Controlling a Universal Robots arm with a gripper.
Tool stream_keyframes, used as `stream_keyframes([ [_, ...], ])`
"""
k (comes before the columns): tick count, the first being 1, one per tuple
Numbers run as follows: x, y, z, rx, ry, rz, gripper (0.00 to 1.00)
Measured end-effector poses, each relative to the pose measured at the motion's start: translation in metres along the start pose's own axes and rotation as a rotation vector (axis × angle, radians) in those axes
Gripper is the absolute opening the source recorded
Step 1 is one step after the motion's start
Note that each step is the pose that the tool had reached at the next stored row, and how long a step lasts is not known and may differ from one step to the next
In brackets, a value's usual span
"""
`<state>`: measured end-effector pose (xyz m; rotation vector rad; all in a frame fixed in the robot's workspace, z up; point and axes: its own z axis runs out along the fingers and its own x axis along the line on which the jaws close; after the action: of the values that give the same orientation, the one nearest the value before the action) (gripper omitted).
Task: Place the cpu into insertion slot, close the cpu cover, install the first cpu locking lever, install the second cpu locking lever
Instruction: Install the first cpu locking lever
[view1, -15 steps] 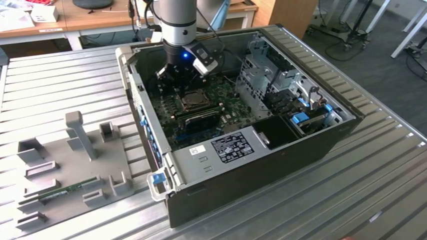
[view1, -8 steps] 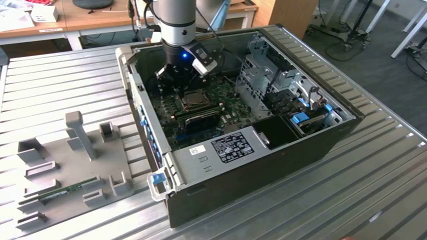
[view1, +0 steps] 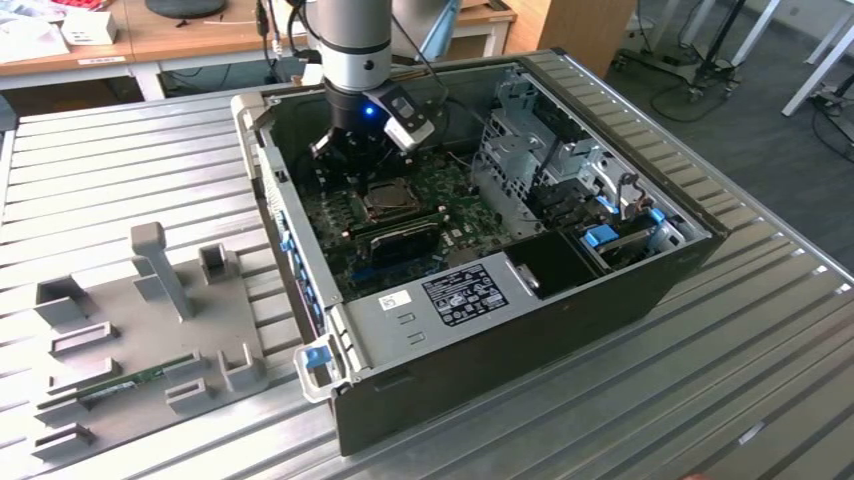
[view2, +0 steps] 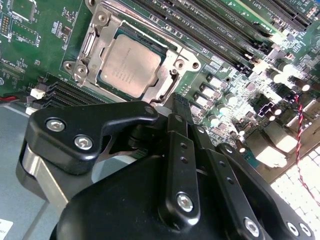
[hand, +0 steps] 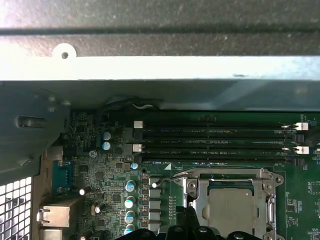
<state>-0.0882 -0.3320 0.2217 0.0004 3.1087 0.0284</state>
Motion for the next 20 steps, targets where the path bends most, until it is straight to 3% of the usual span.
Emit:
stream_keyframes([
  [3, 0.0006, 0.0, 0.0001, -0.0002, 0.0005, 0.0, 0.11],
  [9, 0.0125, 0.0, -0.0004, 0.0, -0.0017, 0.0, 0.11],
  [11, 0.0134, 0.0, -0.0008, 0.0001, -0.0021, 0.0, 0.11],
  [18, 0.0134, 0.0002, -0.0129, -0.0022, -0.006, 0.0, 0.11],
  [20, 0.016, 0.0002, -0.0132, -0.0026, -0.0137, 0.0, 0.11],
])
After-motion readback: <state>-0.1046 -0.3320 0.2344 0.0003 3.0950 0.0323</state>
